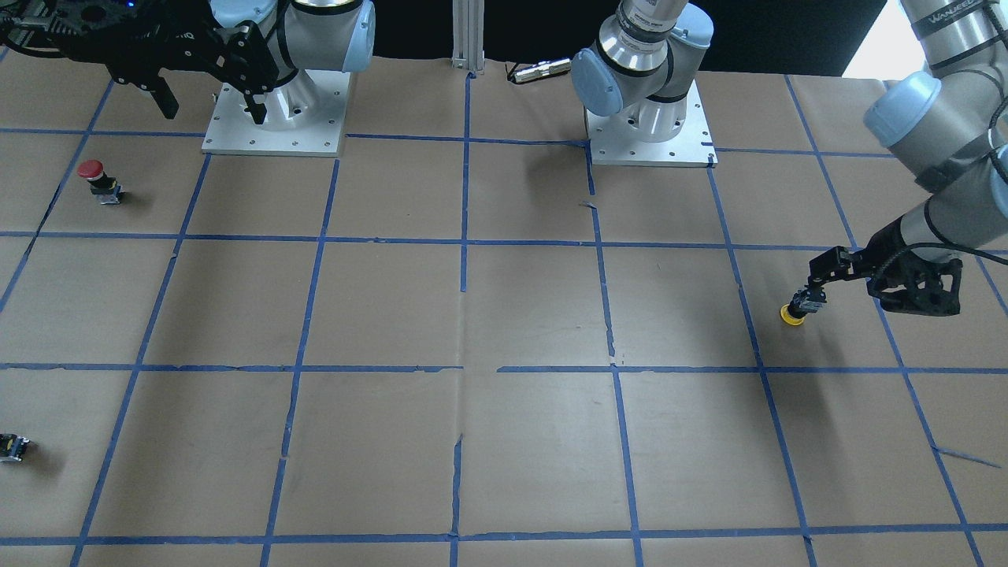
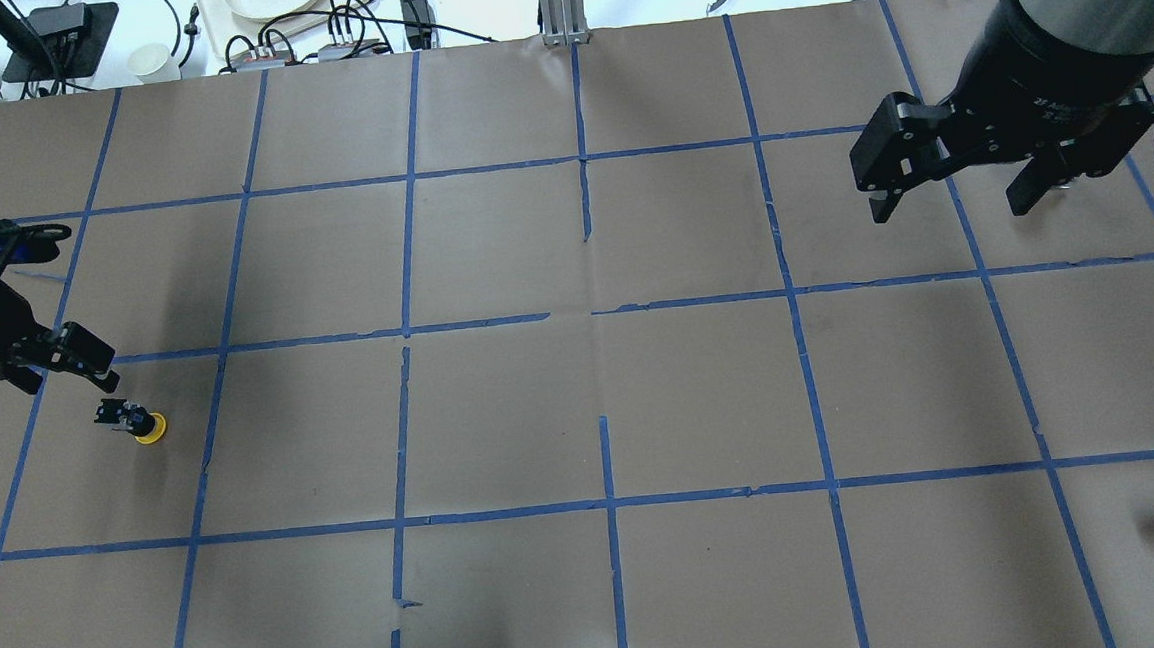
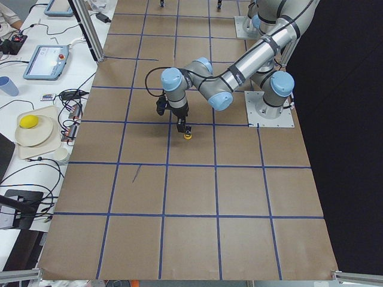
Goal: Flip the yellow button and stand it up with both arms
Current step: 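Close the left gripper on the base of the yellow-capped button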
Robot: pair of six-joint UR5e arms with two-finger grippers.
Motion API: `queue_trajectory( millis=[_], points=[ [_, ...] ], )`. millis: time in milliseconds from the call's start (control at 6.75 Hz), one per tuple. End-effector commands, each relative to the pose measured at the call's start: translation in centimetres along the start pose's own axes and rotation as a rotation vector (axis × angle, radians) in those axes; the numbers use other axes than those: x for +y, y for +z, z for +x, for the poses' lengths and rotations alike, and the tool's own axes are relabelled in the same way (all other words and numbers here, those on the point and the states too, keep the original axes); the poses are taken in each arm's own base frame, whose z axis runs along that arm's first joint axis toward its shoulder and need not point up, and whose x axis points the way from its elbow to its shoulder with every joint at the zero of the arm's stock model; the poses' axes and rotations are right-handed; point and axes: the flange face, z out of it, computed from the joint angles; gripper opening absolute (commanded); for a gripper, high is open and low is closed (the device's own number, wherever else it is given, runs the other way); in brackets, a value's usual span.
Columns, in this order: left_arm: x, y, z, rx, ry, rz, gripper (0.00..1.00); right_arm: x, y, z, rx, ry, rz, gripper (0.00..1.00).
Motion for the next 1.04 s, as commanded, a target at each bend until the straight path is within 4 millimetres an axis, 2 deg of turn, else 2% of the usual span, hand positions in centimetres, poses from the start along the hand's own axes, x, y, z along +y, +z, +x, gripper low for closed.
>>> queue_trajectory(
  millis=[0,148,296,444,593,741,889],
  points=[
    [1.3,4.3,0.9,-0.012,0.000,0.017,0.99,0.0,0.2,0.1,0.006,-0.008,-0.005,1.00],
    [1.2,3.9,0.7,-0.017,0.000,0.029,0.88,0.0,0.1,0.1,0.004,-0.008,-0.001,1.00],
    [1.2,3.9,0.7,-0.019,-0.006,0.026,0.65,0.1,0.2,0.1,0.004,-0.007,-0.007,1.00],
    [1.2,3.8,0.7,-0.020,-0.006,0.027,0.47,0.3,0.6,0.1,0.004,0.001,-0.019,1.00],
    [1.2,3.9,0.7,-0.013,-0.004,0.026,0.33,0.3,0.6,0.0,0.005,-0.001,-0.022,1.00],
    [1.2,3.8,0.7,-0.012,-0.002,0.027,0.22,0.3,0.7,0.0,0.005,-0.001,-0.023,1.00],
    [0.7,1.8,1.5,-0.035,0.021,0.054,0.16,0.3,0.6,0.0,0.005,-0.001,-0.022,1.00]
  ],
)
